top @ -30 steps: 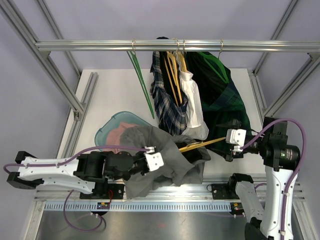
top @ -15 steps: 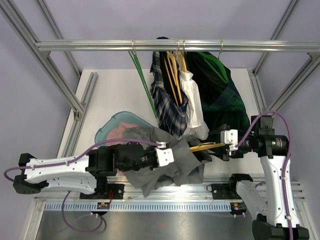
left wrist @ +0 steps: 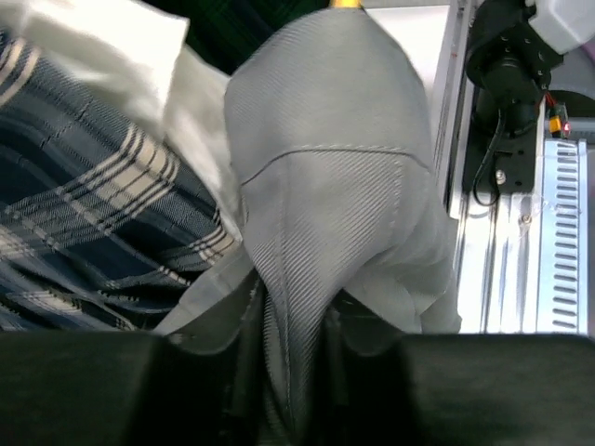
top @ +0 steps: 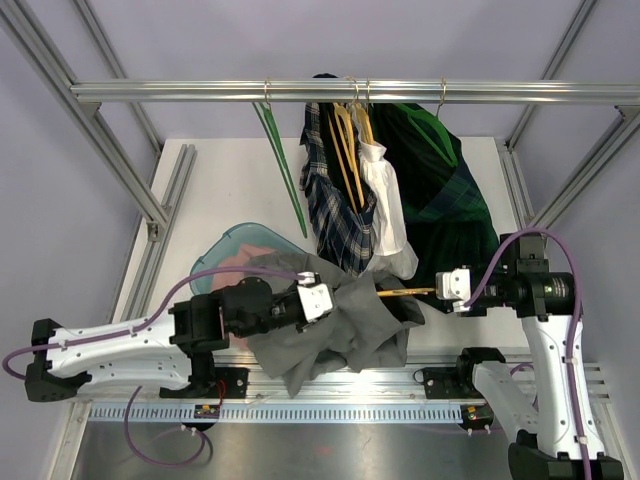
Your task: Remove the skirt from the hanger
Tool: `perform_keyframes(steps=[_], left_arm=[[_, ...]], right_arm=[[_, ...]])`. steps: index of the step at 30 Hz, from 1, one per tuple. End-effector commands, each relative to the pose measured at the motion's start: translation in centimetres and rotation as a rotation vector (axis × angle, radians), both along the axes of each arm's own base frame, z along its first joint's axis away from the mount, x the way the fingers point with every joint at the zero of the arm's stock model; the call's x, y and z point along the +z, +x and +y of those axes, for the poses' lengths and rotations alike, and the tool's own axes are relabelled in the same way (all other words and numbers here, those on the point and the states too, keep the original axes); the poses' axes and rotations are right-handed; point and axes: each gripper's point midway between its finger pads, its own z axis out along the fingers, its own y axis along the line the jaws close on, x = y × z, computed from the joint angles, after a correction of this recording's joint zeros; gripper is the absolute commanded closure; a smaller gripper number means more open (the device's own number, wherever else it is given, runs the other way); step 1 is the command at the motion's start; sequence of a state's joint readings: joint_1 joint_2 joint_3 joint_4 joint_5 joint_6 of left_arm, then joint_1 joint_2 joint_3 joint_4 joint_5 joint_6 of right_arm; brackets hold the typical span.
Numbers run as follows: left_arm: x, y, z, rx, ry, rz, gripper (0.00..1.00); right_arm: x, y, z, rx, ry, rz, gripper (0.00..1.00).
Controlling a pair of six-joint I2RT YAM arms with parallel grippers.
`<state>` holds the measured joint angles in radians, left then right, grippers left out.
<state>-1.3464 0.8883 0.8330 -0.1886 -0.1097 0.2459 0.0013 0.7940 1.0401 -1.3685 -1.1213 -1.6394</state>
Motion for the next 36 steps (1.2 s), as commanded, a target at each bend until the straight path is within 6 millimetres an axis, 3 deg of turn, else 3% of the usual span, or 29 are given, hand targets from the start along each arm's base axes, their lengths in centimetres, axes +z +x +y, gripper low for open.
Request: perform_keyframes(steps=[1,2,4,5,9,12,16,18,19,24,27,31,32,33,36], left_arm=[[3.8,0.2,0.8,0.046,-0.220,0.050,0.67],[3.7,0.2,1.1,0.058,-0.229,0.070,0.51],[3.8,-0.2,1.9,0.067,-0.259,0.125,0.38],[3.3,-0.3,2.3,0.081,-0.247,0.147,0.26],[3.6,-0.7,4.3,0.131,-0.274,0.247,0.16],[2.9,-0.3,5.5,0.186,-0.242,0.277,0.16],[0.2,0.5,6.3,0.286,-0.112,0.306,0.17],[-0.2,0.8,6.3,0.332,-0.088,0.335,0.17],[-1.3,1.1,6.2,0.362,-0.039,0.338,0.19],[-2.3,1.5,5.3,0.487,-0.032,0.380,0.25],[-3.1,2.1,5.1,0.569,-0.028,0.380,0.36],[-3.8,3.2,5.5,0.661,-0.031,0.356,0.72],[-3.7,3.3,5.7,0.668,-0.037,0.353,0.93],[-3.7,3.4,5.9,0.675,-0.044,0.349,1.00],[-3.7,3.7,7.4,0.712,-0.062,0.345,1.00]], right_arm=[[-1.0,-4.5,-1.0,-0.037,-0.073,0.194,1.00],[-1.0,-4.5,-1.2,-0.045,-0.083,0.194,1.00],[-1.0,-4.4,-1.6,-0.071,-0.108,0.202,1.00],[-1.0,-4.4,-1.7,-0.084,-0.113,0.221,1.00],[-1.2,-3.9,-2.4,-0.137,-0.148,0.284,1.00],[-1.6,-3.6,-3.3,-0.180,-0.199,0.310,1.00],[-1.6,-3.4,-3.8,-0.223,-0.225,0.340,1.00],[-1.4,-3.4,-3.8,-0.227,-0.219,0.339,1.00],[-1.3,-3.5,-3.7,-0.233,-0.213,0.346,1.00],[-1.4,-3.5,-3.5,-0.236,-0.195,0.383,1.00],[-1.5,-3.6,-3.2,-0.232,-0.182,0.398,1.00],[-1.4,-3.9,-3.1,-0.234,-0.171,0.403,1.00],[-1.5,-3.9,-3.2,-0.237,-0.176,0.401,1.00],[-1.5,-3.9,-3.3,-0.243,-0.179,0.406,1.00],[-1.7,-4.0,-3.7,-0.263,-0.201,0.398,1.00]])
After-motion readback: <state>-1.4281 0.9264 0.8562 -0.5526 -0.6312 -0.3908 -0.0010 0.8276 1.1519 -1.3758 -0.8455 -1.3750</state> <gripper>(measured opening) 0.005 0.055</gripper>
